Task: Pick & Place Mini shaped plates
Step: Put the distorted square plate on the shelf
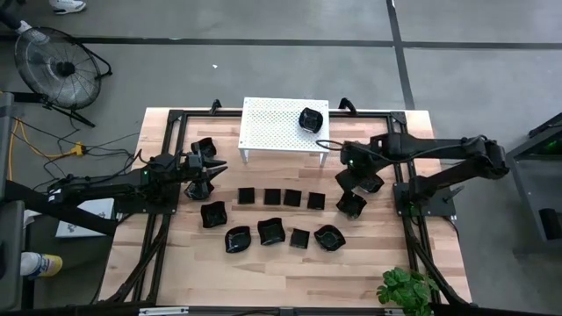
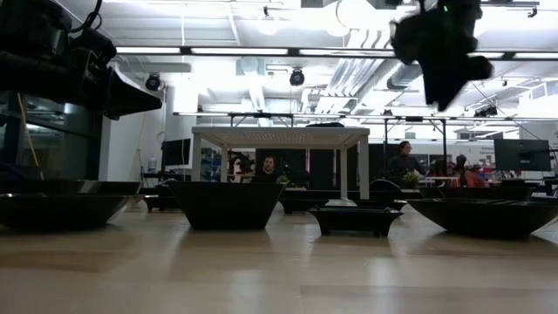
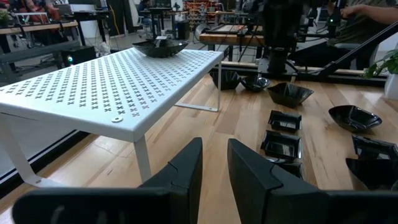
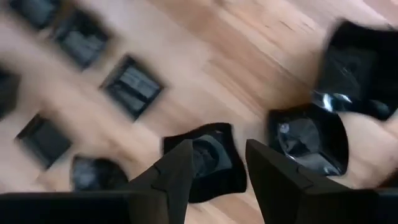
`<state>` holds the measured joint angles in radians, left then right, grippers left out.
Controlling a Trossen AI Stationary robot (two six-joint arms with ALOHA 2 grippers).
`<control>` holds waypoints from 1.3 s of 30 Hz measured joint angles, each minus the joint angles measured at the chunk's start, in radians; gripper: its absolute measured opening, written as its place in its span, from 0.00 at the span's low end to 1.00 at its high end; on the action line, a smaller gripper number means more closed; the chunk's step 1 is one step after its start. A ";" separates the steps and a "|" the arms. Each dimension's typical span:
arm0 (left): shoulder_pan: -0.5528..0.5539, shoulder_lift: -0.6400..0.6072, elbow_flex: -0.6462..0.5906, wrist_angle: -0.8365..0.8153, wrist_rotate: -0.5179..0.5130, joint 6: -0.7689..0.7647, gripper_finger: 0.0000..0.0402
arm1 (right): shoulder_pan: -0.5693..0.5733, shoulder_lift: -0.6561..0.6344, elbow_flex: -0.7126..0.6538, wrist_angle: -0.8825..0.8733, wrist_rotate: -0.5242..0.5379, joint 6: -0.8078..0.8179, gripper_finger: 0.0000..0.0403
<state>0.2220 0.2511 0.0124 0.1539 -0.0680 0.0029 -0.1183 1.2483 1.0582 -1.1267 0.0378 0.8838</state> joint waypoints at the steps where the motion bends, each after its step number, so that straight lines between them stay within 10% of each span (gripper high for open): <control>1: 0.000 0.000 0.000 0.000 0.000 0.000 0.18 | -0.007 -0.009 -0.021 0.011 0.002 0.016 0.36; 17: 0.000 0.000 0.000 0.000 0.000 0.000 0.18 | -0.193 -0.024 -0.315 0.249 0.103 -0.009 0.35; 39: 0.000 0.000 0.000 0.000 0.000 0.000 0.18 | -0.340 0.213 -0.318 0.385 0.155 -0.213 0.39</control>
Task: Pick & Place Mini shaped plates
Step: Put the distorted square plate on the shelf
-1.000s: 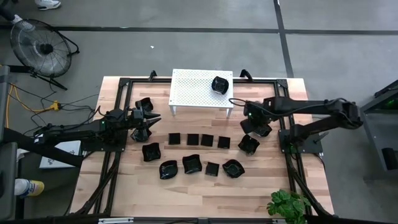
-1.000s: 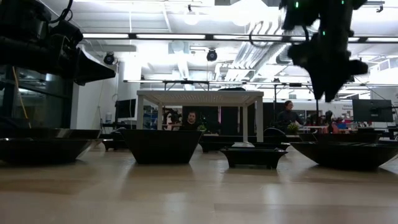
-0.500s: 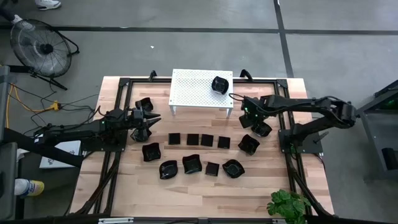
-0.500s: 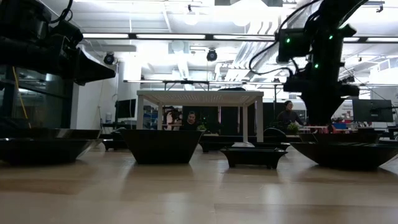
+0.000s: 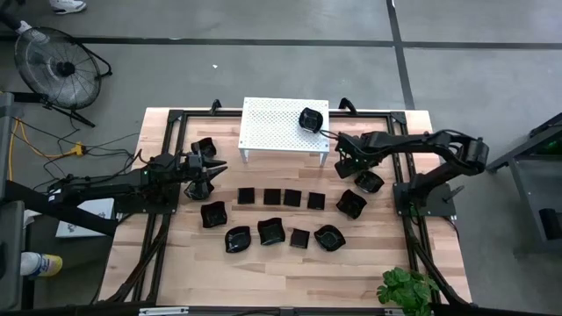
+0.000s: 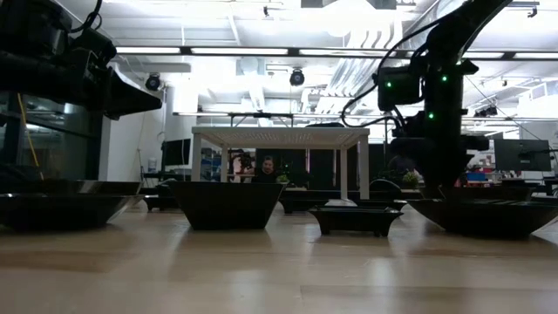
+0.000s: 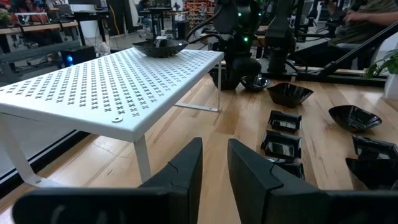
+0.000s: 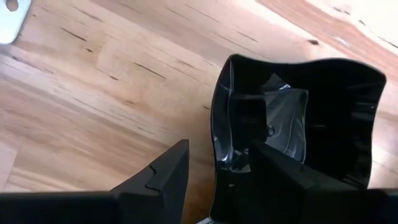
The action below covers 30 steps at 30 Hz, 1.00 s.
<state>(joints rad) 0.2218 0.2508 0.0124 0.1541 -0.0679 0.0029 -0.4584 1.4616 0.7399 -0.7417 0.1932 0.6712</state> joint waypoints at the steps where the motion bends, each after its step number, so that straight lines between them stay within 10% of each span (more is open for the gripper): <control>1: 0.000 0.000 0.000 0.000 0.000 0.000 0.18 | -0.001 0.000 0.000 0.001 0.000 0.000 0.39; 30: 0.000 0.000 0.000 0.000 0.000 0.000 0.18 | 0.000 0.000 -0.002 -0.020 -0.008 -0.018 0.18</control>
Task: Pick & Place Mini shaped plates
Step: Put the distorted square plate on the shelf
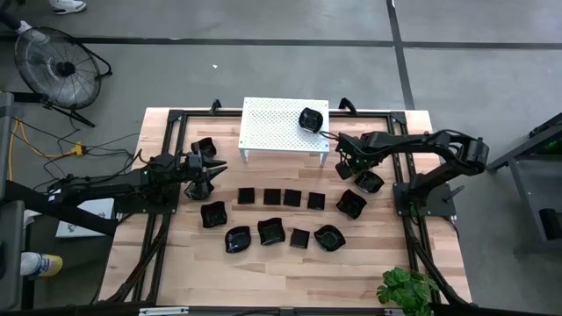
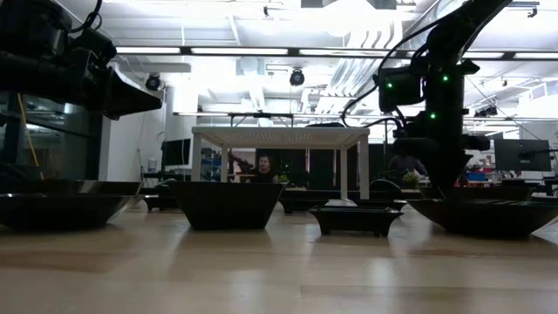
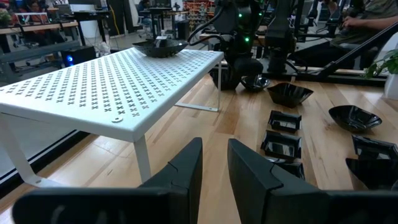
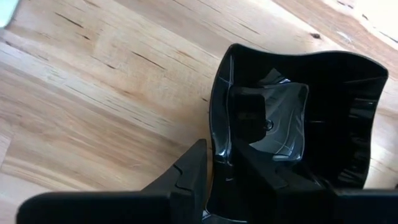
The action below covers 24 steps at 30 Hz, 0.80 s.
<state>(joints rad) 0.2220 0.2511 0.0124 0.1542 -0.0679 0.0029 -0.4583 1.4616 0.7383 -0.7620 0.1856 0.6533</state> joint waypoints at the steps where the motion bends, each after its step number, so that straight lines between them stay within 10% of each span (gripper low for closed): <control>1: 0.000 0.000 0.000 0.000 0.000 0.000 0.18 | 0.000 0.000 0.000 -0.001 0.001 0.000 0.18; 24: 0.000 0.000 0.000 0.000 0.000 0.000 0.18 | 0.000 -0.001 -0.001 -0.012 -0.011 0.004 0.01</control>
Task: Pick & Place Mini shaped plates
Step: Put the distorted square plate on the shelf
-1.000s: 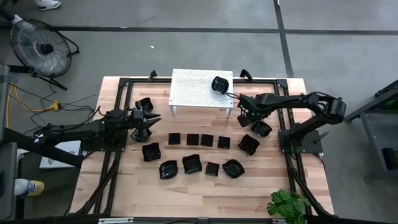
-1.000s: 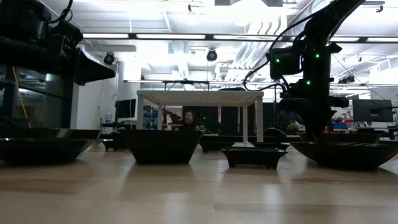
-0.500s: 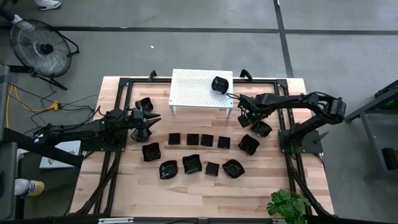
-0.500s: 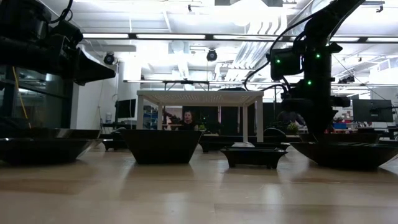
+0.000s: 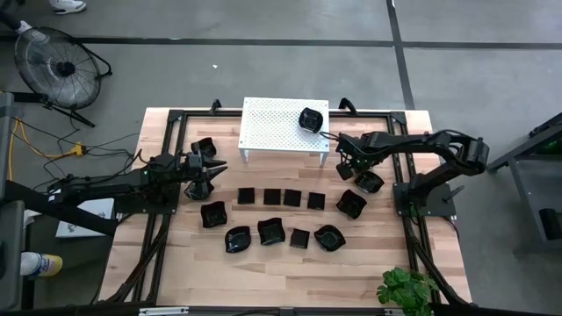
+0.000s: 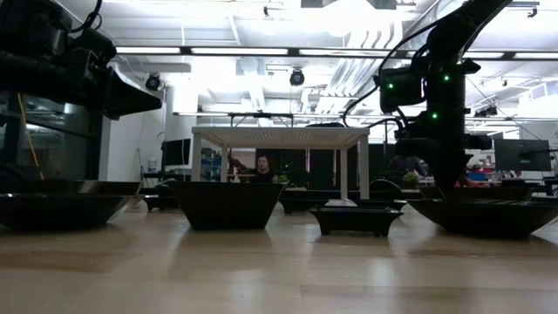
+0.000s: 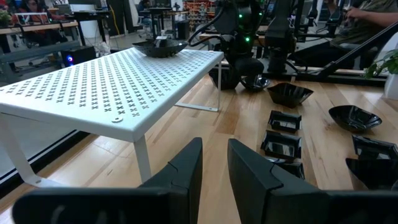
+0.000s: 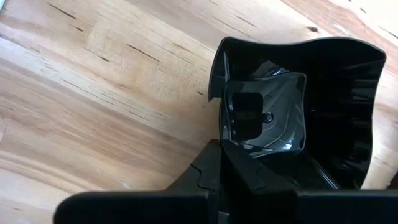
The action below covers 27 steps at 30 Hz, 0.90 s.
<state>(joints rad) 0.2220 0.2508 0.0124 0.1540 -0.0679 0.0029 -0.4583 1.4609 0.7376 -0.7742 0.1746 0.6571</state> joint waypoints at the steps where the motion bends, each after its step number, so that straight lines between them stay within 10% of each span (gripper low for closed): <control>1: 0.000 0.000 0.000 0.000 0.000 0.000 0.18 | 0.000 -0.001 0.000 -0.002 -0.001 0.000 0.00; 27: 0.000 0.000 0.000 0.000 0.000 0.000 0.18 | 0.001 -0.192 0.169 -0.289 0.017 -0.033 0.00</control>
<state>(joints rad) 0.2219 0.2511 0.0124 0.1540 -0.0681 0.0029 -0.4572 1.2686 0.9070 -1.0634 0.1916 0.6239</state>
